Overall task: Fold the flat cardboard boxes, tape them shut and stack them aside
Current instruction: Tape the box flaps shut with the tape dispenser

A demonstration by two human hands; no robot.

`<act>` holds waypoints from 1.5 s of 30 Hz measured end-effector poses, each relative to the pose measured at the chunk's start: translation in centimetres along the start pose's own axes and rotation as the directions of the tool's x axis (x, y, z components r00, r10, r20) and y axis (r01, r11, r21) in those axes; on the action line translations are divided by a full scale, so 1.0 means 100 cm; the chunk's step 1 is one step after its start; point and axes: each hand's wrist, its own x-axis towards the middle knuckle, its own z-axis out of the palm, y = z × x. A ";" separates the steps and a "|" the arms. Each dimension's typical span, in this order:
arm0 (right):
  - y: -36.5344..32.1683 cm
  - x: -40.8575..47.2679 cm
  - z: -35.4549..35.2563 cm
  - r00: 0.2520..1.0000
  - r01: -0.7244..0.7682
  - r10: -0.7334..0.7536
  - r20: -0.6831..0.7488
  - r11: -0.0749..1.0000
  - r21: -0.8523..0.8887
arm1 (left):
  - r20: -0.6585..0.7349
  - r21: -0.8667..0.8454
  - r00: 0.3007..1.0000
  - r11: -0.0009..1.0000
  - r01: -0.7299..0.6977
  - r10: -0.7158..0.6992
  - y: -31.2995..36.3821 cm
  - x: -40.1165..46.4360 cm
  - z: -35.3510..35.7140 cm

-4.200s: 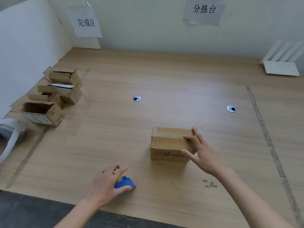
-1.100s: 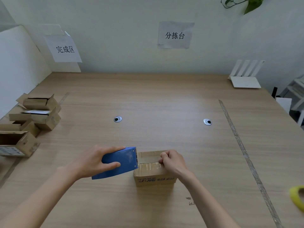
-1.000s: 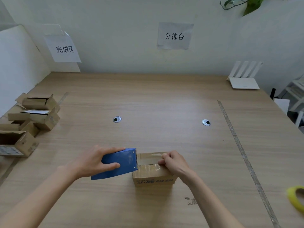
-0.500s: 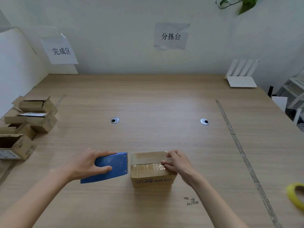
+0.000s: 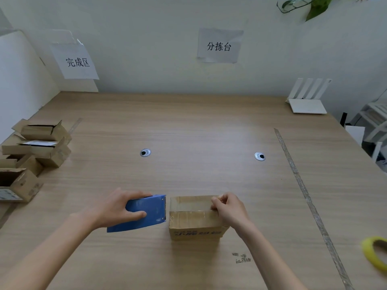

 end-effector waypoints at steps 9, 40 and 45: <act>0.012 -0.008 -0.003 0.998 0.012 -0.005 -0.065 0.994 0.107 | -0.003 -0.052 1.000 0.999 -0.009 0.009 -0.001 0.003 0.004; 0.028 -0.004 -0.009 0.994 -0.106 0.108 0.020 0.894 0.434 | 0.012 0.251 0.999 0.967 0.036 -0.041 -0.012 0.016 0.002; 0.030 -0.003 -0.011 0.994 -0.104 0.099 0.034 0.893 0.438 | 0.023 0.189 0.999 0.982 0.025 -0.030 -0.016 0.007 0.002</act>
